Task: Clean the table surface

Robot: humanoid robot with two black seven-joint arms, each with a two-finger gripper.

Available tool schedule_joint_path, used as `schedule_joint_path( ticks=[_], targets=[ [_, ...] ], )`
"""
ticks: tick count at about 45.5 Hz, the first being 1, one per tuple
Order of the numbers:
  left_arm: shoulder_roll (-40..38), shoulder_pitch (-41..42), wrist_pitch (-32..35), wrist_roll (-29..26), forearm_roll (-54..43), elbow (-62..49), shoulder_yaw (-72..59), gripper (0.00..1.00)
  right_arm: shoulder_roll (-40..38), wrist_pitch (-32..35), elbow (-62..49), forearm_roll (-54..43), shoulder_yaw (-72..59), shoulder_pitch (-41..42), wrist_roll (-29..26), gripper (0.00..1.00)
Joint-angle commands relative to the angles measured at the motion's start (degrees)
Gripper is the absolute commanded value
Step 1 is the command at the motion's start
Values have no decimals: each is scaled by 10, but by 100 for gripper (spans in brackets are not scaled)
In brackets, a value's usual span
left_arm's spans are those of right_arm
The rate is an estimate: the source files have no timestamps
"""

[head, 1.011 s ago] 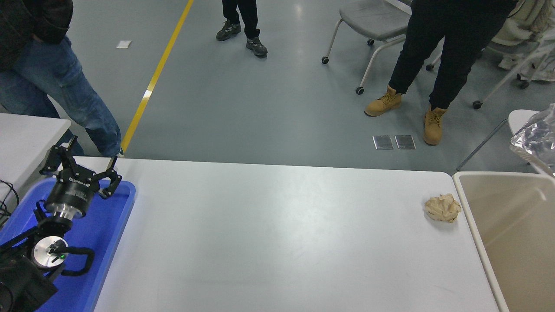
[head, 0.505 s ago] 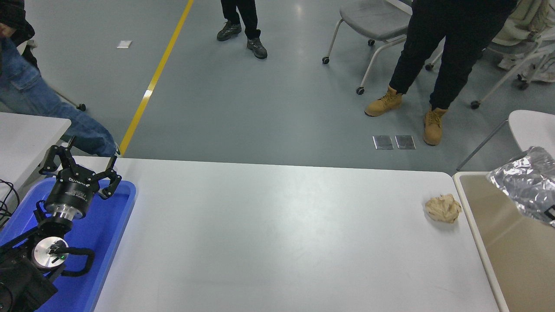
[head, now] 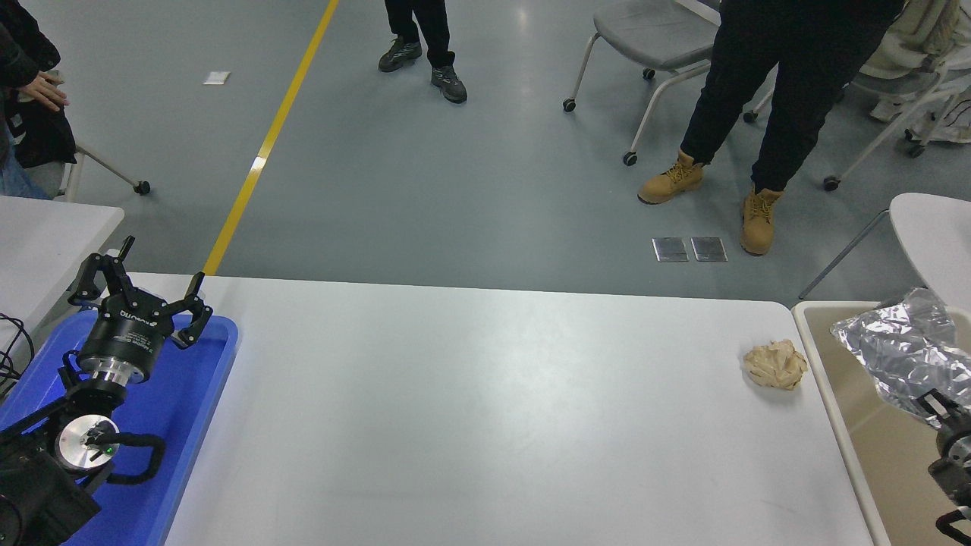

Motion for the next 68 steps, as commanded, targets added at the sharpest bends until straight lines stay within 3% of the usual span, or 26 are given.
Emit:
schedule_joint_path(
  ticks=[1, 19, 30, 37, 55, 68],
  targets=[
    [0, 0, 0, 0, 0, 0, 0, 100, 1, -4, -1, 21, -4, 0, -19, 100],
    [0, 0, 0, 0, 0, -1, 0, 100, -59, -5, 29, 24, 0, 28, -17, 100],
    [-1, 0, 0, 0, 0, -1, 0, 100, -155, -6, 180, 49, 22, 56, -16, 100],
    [0, 0, 0, 0, 0, -1, 0, 100, -187, -5, 299, 76, 121, 58, -16, 100],
    [-1, 0, 0, 0, 0, -1, 0, 100, -160, -7, 449, 85, 326, 49, -16, 100],
    [-1, 0, 0, 0, 0, -1, 0, 100, -59, -22, 460, 174, 407, 44, -15, 100]
  ],
)
